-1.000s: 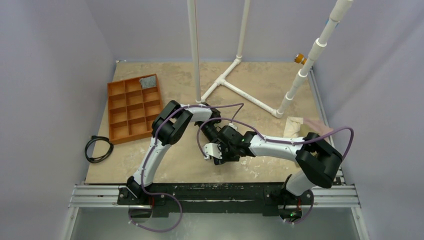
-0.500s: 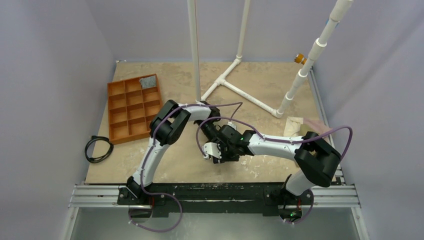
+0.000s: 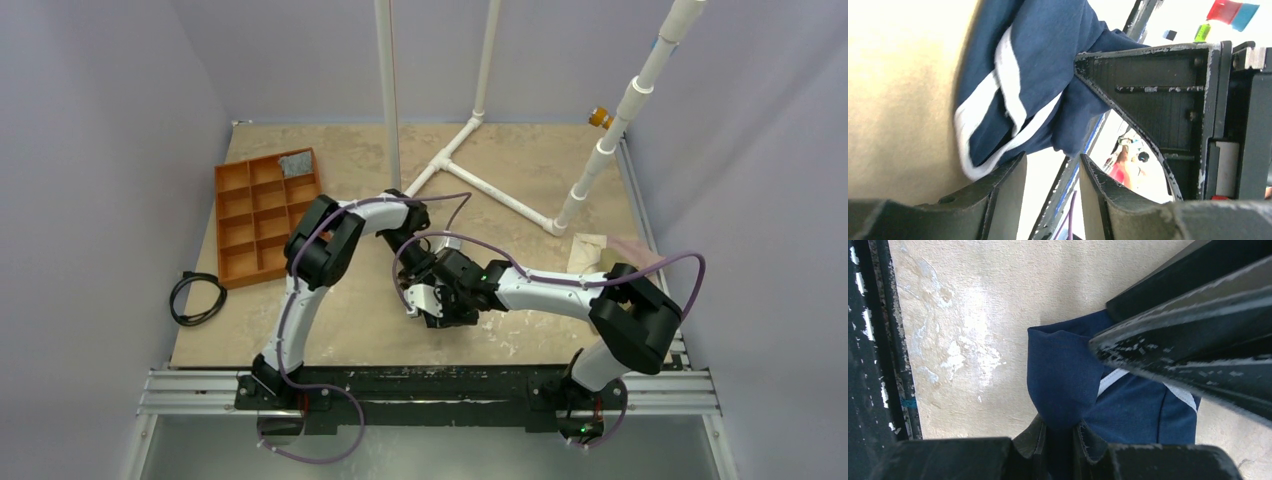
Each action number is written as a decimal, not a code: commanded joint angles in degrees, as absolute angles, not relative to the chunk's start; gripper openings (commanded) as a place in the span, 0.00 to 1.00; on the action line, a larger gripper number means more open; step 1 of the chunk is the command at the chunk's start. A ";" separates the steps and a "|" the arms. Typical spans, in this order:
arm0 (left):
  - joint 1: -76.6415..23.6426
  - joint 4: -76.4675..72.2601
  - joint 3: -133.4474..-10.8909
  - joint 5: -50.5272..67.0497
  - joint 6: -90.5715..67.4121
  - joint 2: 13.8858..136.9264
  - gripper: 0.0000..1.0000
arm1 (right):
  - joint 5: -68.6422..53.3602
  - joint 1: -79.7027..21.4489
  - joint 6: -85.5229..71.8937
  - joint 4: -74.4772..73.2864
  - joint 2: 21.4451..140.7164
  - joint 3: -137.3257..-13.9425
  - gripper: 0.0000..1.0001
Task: Roll the underwear
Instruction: Roll the underwear to the center of the board.
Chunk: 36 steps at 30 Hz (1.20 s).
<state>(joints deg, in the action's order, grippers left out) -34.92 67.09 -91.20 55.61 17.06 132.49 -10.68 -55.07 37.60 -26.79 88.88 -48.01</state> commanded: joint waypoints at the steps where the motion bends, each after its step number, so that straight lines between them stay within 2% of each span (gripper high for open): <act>1: -32.51 65.69 -90.41 50.37 18.20 127.99 0.43 | -13.86 -55.40 35.12 -33.42 89.73 -47.42 0.00; 9: -28.31 67.17 -89.18 49.12 18.73 122.93 0.43 | -16.78 -55.36 33.65 -33.74 90.72 -48.69 0.00; 19: -21.03 64.39 -79.57 43.30 17.61 110.82 0.43 | -21.92 -54.24 33.10 -37.34 96.20 -53.98 0.00; 25: -16.44 62.34 -73.45 39.99 17.64 102.57 0.42 | -25.72 -50.77 36.17 -42.47 102.91 -61.11 0.00; 36: -13.10 57.90 -63.28 31.72 20.61 86.06 0.42 | -37.99 -39.70 44.00 -58.60 123.72 -82.64 0.00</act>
